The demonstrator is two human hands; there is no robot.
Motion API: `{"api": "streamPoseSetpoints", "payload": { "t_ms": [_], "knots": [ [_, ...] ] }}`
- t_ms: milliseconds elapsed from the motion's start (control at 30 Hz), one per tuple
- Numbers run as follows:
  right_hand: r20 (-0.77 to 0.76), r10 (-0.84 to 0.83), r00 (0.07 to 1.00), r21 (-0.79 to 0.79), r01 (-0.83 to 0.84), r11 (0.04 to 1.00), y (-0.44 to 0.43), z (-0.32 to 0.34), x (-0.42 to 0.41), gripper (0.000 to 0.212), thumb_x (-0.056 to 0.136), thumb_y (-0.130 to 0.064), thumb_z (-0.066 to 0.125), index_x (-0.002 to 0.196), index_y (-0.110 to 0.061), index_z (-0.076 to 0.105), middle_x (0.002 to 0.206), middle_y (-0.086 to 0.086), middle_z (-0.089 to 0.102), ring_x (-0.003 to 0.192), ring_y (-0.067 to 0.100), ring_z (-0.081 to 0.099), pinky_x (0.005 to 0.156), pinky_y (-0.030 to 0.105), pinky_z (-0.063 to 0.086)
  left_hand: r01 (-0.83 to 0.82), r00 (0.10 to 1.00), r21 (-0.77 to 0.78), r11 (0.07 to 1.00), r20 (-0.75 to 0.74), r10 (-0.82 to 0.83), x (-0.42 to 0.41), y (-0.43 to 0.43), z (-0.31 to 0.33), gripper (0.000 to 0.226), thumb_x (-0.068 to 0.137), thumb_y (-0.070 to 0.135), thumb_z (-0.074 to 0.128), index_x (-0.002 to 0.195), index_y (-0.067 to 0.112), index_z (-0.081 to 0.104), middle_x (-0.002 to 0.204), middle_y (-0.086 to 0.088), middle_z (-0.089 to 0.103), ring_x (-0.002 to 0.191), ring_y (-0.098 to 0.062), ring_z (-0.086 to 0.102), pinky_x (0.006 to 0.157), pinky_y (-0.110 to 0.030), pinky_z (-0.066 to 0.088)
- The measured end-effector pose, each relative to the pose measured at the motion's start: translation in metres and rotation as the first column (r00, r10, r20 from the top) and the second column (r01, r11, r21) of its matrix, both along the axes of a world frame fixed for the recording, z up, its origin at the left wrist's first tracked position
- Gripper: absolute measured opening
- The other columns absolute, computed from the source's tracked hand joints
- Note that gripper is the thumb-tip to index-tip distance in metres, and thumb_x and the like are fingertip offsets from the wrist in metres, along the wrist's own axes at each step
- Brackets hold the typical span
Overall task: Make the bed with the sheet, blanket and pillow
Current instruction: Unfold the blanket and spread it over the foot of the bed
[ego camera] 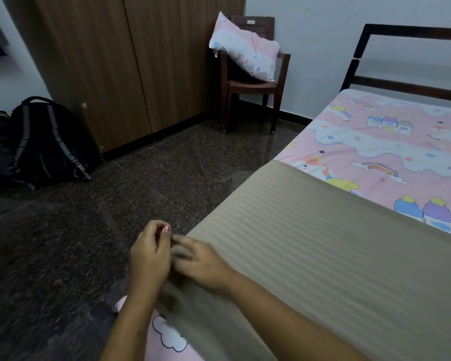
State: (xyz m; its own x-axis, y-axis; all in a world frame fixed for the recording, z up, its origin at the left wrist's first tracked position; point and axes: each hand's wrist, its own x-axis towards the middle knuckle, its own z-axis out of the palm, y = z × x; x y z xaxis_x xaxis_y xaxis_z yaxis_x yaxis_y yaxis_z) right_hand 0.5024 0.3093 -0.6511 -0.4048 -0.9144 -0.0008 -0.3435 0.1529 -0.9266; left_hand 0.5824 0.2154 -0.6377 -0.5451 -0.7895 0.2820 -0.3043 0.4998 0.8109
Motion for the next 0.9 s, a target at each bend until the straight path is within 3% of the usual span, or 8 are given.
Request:
{"api": "streamPoseSetpoints", "payload": {
  "t_ms": [133, 267, 367, 433, 500, 633, 767, 900],
  "knots": [
    [-0.4, -0.381, 0.833, -0.009, 0.412, 0.911, 0.059, -0.017, -0.041, 0.051, 0.092, -0.044, 0.04, 0.136, -0.019, 0.05, 0.141, -0.001, 0.049, 0.133, 0.013, 0.04, 0.115, 0.028, 0.024, 0.007, 1.0, 0.04, 0.999, -0.027, -0.006, 0.009, -0.008, 0.001, 0.007, 0.094, 0.015, 0.052, 0.094, 0.018, 0.058, 0.09, -0.003, 0.062, 0.083, -0.02, 0.057, 0.07, -0.03, 0.038],
    [-0.736, -0.166, 0.656, 0.353, 0.582, 0.732, 0.092, -0.046, -0.023, 0.091, 0.08, -0.072, -0.008, 0.152, -0.022, 0.017, 0.159, 0.004, 0.015, 0.147, 0.024, 0.012, 0.118, 0.037, 0.005, -0.016, 1.0, 0.124, 0.992, 0.024, 0.013, 0.014, -0.007, -0.018, 0.011, 0.093, 0.01, 0.054, 0.089, 0.02, 0.057, 0.091, -0.004, 0.064, 0.087, -0.024, 0.058, 0.072, -0.03, 0.037],
    [-0.775, -0.061, 0.629, 0.289, 0.437, 0.852, 0.07, -0.038, 0.014, 0.091, 0.086, -0.075, 0.004, 0.146, -0.015, 0.036, 0.152, 0.009, 0.034, 0.14, 0.03, 0.032, 0.113, 0.05, 0.02, -0.014, 0.999, 0.161, 0.987, 0.044, 0.007, 0.008, 0.003, -0.023, 0.012, 0.092, 0.007, 0.054, 0.091, 0.018, 0.058, 0.092, -0.002, 0.065, 0.087, -0.022, 0.058, 0.072, -0.027, 0.036],
    [-0.655, 0.111, 0.748, 0.333, 0.153, 0.93, 0.05, -0.028, 0.032, 0.084, 0.087, -0.073, 0.021, 0.15, -0.017, 0.023, 0.157, 0.005, 0.021, 0.146, 0.024, 0.014, 0.118, 0.052, 0.006, 0.026, 0.998, 0.172, 0.985, 0.046, -0.034, 0.001, 0.008, -0.02, 0.01, 0.092, 0.008, 0.054, 0.093, 0.017, 0.058, 0.091, -0.002, 0.065, 0.086, -0.021, 0.058, 0.071, -0.026, 0.037],
    [-0.552, 0.239, 0.799, 0.289, -0.085, 0.954, 0.03, -0.019, 0.042, 0.068, 0.089, -0.06, 0.04, 0.145, -0.023, 0.031, 0.152, 0.002, 0.031, 0.143, 0.021, 0.02, 0.117, 0.051, 0.005, 0.079, 0.994, 0.175, 0.981, 0.061, -0.091, -0.006, 0.01, -0.013, 0.009, 0.092, 0.011, 0.054, 0.094, 0.018, 0.059, 0.089, 0.0, 0.065, 0.085, -0.018, 0.059, 0.066, -0.022, 0.039],
    [-0.36, 0.276, 0.891, 0.013, -0.291, 0.956, 0.014, -0.013, 0.024, 0.031, 0.09, -0.032, 0.055, 0.112, -0.01, 0.062, 0.117, 0.01, 0.063, 0.107, 0.024, 0.056, 0.099, 0.04, 0.042, 0.126, 0.991, 0.215, 0.969, 0.025, -0.134, -0.006, 0.003, -0.003, 0.009, 0.092, 0.012, 0.055, 0.092, 0.018, 0.061, 0.089, 0.001, 0.067, 0.087, -0.016, 0.062, 0.073, -0.02, 0.047],
    [-0.579, -0.154, 0.8, 0.083, 0.246, 0.966, 0.044, -0.029, -0.061, 0.061, 0.092, -0.051, 0.029, 0.141, -0.017, 0.042, 0.146, 0.005, 0.041, 0.137, 0.024, 0.034, 0.114, 0.034, 0.021, 0.081, 0.996, 0.254, 0.964, -0.001, -0.084, 0.008, -0.011, -0.007, 0.014, 0.093, 0.013, 0.054, 0.088, 0.025, 0.059, 0.089, 0.0, 0.067, 0.089, -0.02, 0.063, 0.083, -0.038, 0.048],
    [-0.695, -0.271, 0.666, 0.394, 0.668, 0.631, 0.066, -0.041, -0.108, 0.069, 0.094, -0.06, 0.013, 0.152, -0.024, 0.013, 0.16, 0.005, 0.007, 0.147, 0.026, 0.004, 0.118, 0.045, 0.005, 0.025, 0.999, 0.271, 0.962, 0.033, -0.035, 0.018, -0.014, -0.019, 0.015, 0.094, 0.015, 0.054, 0.087, 0.028, 0.058, 0.091, 0.002, 0.066, 0.09, -0.019, 0.062, 0.078, -0.034, 0.046]
  ]
}}
